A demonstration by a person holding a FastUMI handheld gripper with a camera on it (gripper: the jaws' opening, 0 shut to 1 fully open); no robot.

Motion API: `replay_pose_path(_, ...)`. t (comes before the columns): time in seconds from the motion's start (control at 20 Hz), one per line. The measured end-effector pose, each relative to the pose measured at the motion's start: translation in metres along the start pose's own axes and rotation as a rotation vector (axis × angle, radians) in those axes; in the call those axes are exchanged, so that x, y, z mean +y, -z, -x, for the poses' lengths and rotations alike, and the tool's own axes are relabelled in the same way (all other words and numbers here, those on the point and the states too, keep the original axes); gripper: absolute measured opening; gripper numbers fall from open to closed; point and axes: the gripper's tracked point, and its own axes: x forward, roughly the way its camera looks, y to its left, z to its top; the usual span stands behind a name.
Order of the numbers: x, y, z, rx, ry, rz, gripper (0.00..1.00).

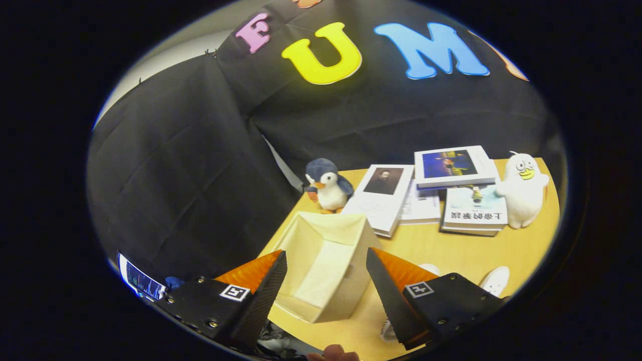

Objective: Open the storage box then place both shoes into the box .Put the left shoe in first, then the right shoe, with the right side of both shoes facing outward in a uniform manner.

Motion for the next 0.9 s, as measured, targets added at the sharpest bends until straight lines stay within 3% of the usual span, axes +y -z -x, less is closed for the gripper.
replay_pose_path(0.4, -0.088, 0.06, 0.034, 0.073, 0.177, -0.088, 0.97)
replay_pose_path(0.9, -0.152, 0.154, 0.011, 0.318, 0.262, -0.079, 0.96)
